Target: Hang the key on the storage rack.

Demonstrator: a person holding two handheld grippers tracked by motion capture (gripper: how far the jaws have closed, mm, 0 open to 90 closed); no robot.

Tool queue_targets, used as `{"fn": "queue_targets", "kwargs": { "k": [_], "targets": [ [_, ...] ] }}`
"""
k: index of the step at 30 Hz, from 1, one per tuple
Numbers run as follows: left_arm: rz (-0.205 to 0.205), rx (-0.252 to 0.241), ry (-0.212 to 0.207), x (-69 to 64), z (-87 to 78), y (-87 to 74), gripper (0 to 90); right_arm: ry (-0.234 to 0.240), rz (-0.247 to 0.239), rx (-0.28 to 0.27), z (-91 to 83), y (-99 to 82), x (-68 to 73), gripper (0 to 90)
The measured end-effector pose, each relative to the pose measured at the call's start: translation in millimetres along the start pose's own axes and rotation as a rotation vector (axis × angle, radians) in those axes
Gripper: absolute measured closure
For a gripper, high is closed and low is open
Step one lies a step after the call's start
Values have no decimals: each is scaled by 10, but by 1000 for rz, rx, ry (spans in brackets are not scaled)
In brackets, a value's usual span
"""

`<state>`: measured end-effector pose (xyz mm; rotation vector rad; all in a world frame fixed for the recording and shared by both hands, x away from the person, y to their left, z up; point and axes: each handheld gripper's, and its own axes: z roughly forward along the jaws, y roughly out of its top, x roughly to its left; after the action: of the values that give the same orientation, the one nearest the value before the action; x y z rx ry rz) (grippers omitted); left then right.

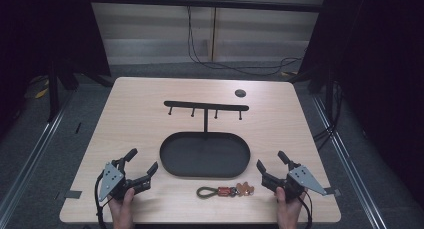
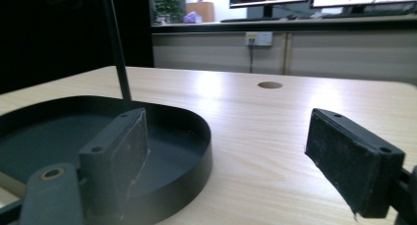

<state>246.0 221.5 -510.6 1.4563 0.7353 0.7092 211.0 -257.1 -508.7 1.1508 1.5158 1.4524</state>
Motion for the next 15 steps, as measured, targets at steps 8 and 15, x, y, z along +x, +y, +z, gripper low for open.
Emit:
{"fn": "queue_targets", "kwargs": {
  "k": [8, 15],
  "targets": [
    [0, 0, 0, 0, 1, 0, 158, -4, 19, 32, 34, 13, -16, 129],
    [-5, -1, 2, -5, 4, 1, 158, 30, 14, 120, 68, 35, 26, 129]
  ]
}}
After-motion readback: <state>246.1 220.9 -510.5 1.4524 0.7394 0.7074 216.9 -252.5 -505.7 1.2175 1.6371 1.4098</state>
